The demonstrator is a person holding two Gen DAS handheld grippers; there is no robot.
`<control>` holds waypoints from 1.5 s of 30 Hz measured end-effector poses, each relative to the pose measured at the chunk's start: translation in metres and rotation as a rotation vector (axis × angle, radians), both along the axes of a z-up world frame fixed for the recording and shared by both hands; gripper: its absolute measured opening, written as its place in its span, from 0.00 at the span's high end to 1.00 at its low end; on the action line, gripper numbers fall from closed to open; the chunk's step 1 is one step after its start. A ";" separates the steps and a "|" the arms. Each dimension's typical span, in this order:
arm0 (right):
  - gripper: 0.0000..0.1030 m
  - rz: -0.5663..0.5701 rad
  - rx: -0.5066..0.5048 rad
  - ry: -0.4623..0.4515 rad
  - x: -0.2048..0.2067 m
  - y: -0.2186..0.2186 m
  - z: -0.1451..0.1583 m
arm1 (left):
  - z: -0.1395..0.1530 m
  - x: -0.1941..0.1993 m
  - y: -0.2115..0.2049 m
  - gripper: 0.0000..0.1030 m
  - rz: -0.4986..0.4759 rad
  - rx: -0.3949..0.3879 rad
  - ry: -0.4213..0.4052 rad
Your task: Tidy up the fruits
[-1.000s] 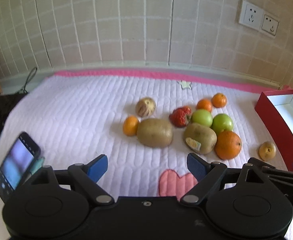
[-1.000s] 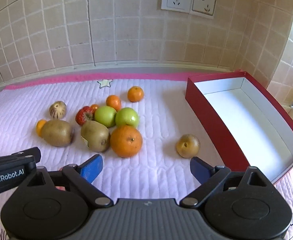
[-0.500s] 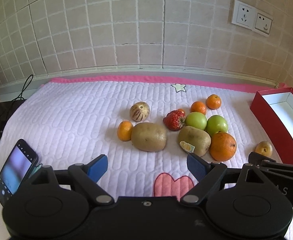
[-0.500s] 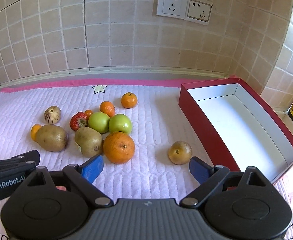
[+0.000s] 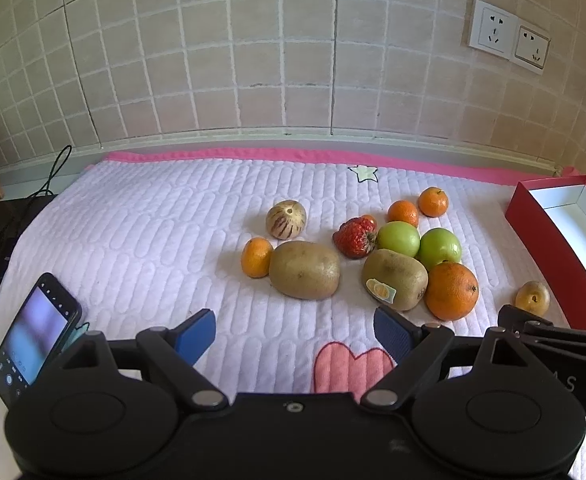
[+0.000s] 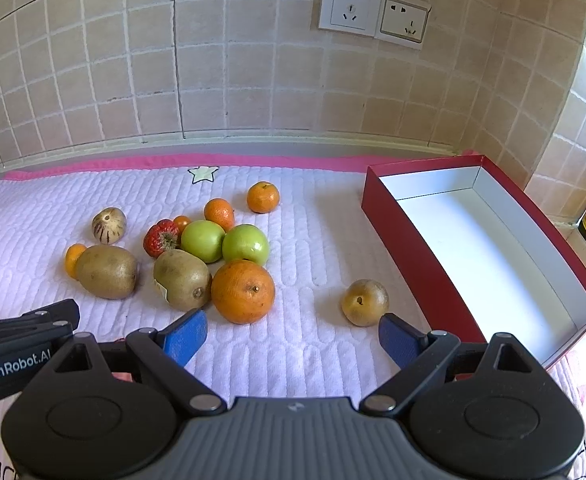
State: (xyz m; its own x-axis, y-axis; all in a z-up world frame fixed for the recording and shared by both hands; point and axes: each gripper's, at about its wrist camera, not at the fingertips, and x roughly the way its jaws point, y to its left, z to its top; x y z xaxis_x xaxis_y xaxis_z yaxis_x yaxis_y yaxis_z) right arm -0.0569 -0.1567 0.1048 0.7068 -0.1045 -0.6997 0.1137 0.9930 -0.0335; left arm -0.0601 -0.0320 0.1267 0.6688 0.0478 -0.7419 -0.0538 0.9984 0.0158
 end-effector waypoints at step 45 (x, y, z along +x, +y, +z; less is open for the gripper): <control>0.07 0.081 0.033 -0.066 0.009 -0.006 -0.004 | -0.019 0.025 0.052 0.01 -0.145 -0.180 0.006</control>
